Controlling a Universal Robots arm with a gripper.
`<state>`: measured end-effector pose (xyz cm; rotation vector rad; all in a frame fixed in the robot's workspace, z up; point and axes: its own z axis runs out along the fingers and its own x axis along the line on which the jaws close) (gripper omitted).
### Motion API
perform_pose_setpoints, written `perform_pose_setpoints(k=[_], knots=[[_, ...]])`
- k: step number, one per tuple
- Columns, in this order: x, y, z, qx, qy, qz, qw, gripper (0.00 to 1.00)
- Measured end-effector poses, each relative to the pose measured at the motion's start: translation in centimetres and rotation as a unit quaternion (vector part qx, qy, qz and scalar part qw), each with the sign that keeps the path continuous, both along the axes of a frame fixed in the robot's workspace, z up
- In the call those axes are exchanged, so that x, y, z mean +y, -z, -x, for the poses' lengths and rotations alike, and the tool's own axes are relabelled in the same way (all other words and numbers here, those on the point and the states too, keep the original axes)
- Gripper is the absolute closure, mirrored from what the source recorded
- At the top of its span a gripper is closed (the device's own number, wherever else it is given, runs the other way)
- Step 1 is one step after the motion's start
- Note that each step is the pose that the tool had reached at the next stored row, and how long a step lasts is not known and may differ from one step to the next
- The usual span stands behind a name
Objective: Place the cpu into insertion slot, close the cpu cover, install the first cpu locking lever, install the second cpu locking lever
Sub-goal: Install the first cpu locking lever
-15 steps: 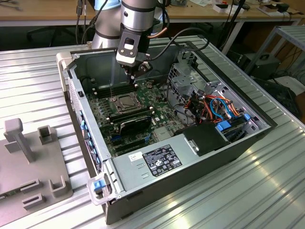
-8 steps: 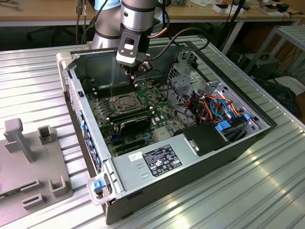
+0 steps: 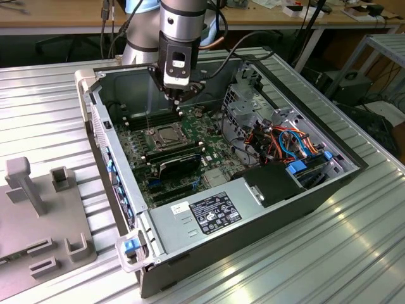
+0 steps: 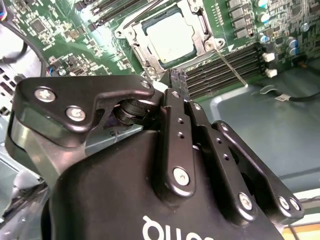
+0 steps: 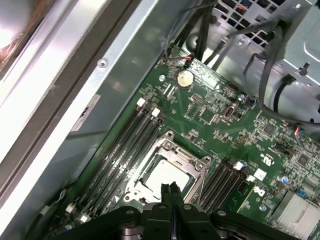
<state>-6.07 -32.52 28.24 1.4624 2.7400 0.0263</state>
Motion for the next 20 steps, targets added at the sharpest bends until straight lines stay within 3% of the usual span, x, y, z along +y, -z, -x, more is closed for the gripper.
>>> perform_pose_setpoints(k=[10, 13, 15, 18, 20], knots=[[0.01, 0.00, 1.45, 0.0000, -0.005, 0.0000, 0.99999, 0.89], [0.00, 0.00, 1.78, 0.0000, -0.015, 0.0000, 0.99988, 0.89], [0.00, 0.00, 1.81, 0.0000, -0.029, 0.0000, 0.99957, 0.89], [-0.01, 0.01, 1.90, 0.0000, -0.069, -0.0001, 0.99760, 0.89], [0.00, 0.01, 2.33, -0.0001, -0.071, -0.0006, 0.99748, 0.89]])
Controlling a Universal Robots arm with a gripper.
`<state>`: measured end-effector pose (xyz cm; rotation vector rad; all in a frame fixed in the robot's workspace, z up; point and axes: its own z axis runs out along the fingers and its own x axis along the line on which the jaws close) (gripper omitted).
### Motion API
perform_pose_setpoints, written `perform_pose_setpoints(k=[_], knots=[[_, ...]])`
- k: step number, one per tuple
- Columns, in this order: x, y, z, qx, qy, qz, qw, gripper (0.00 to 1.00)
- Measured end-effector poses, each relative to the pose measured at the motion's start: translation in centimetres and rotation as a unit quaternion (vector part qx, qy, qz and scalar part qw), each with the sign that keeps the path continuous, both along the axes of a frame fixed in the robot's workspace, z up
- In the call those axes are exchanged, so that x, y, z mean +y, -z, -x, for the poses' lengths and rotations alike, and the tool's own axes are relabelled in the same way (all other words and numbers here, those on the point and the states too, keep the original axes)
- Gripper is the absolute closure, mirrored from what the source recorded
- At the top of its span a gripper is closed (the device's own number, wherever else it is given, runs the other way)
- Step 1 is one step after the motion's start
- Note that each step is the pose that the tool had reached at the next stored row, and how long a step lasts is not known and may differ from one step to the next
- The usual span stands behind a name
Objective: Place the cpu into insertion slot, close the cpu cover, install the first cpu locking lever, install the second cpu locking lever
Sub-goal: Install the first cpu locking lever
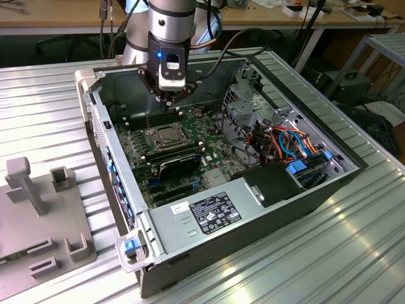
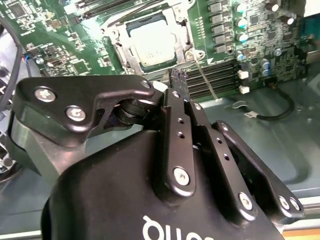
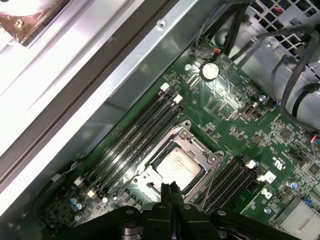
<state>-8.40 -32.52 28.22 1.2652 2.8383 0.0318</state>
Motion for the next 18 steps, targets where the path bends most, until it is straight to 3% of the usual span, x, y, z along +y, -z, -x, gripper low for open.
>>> perform_pose_setpoints(k=[9, 18], knots=[[-0.14, 0.02, 2.71, -0.0001, -0.003, -0.0045, 0.99999, 0.89], [-0.16, 0.02, 2.81, 0.0000, -0.003, -0.0045, 0.99999, 0.89]])
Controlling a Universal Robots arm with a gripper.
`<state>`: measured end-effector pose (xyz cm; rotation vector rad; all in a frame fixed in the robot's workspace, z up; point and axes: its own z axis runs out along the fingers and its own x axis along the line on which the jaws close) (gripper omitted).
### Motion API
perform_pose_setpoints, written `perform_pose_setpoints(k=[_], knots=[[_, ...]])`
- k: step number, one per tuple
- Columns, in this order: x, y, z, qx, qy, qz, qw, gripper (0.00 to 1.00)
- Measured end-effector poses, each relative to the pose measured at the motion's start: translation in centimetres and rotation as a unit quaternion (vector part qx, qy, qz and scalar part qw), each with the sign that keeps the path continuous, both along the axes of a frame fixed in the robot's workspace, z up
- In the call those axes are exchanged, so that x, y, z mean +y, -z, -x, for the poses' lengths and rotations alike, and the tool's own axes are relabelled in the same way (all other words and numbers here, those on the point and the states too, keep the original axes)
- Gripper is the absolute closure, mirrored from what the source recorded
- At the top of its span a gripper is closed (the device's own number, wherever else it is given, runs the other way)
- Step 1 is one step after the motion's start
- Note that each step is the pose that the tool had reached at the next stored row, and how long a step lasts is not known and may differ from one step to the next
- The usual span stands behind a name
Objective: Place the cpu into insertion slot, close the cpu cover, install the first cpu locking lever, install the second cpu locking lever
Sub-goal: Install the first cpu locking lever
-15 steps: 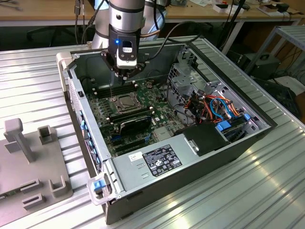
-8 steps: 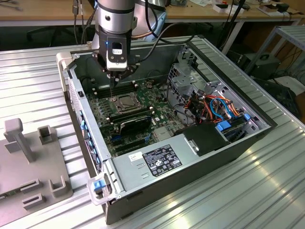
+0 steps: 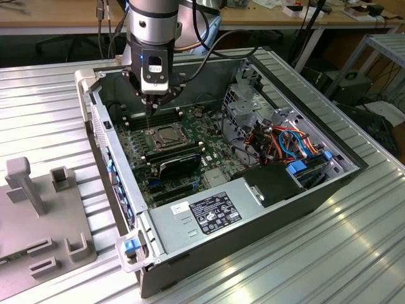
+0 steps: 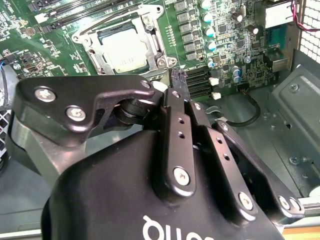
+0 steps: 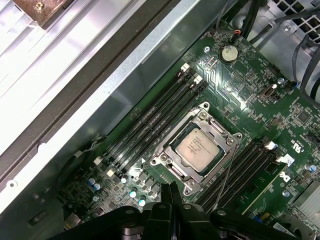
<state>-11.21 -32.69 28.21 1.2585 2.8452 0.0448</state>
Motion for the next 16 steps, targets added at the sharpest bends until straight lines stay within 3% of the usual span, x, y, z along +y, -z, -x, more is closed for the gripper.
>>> perform_pose_setpoints(k=[13, 16], knots=[[0.00, 0.00, 0.07, 0.0000, 0.000, 0.0000, 1.00000, 0.89], [0.00, 0.02, 0.44, -0.0002, -0.008, -0.0027, 0.99997, 0.89]])
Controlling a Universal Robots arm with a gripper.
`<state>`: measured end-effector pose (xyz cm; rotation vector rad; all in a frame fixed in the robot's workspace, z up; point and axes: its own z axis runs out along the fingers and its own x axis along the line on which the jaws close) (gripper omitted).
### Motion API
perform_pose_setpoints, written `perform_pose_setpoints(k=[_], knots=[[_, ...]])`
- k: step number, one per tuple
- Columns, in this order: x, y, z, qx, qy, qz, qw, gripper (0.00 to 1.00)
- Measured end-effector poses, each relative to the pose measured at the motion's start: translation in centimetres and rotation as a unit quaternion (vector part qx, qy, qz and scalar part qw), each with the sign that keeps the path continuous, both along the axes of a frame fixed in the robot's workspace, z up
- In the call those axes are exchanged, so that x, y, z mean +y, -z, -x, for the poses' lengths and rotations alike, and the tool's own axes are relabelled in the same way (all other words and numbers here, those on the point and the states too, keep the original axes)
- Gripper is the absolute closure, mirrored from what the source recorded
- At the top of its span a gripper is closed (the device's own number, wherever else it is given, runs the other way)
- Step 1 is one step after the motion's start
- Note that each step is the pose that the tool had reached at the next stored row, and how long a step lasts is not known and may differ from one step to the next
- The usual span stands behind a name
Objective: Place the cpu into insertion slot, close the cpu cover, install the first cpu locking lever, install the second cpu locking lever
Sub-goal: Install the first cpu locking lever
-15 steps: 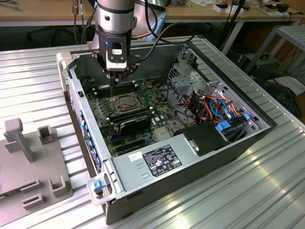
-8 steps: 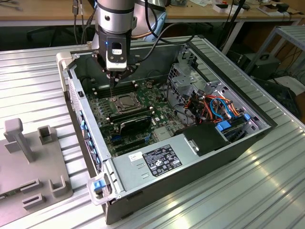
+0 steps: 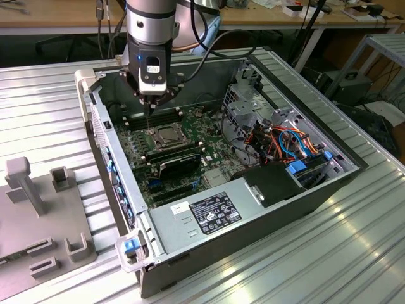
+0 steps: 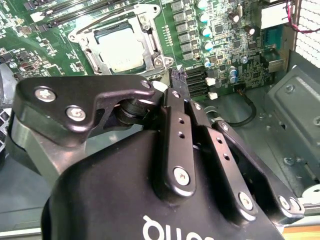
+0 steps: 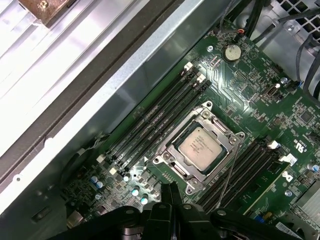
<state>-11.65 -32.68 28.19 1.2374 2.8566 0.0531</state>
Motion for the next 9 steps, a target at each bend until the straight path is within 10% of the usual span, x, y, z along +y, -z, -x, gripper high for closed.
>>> perform_pose_setpoints(k=[9], knots=[[0.00, 0.20, 0.13, 0.0000, -0.070, -0.0049, 0.99751, 0.89]])
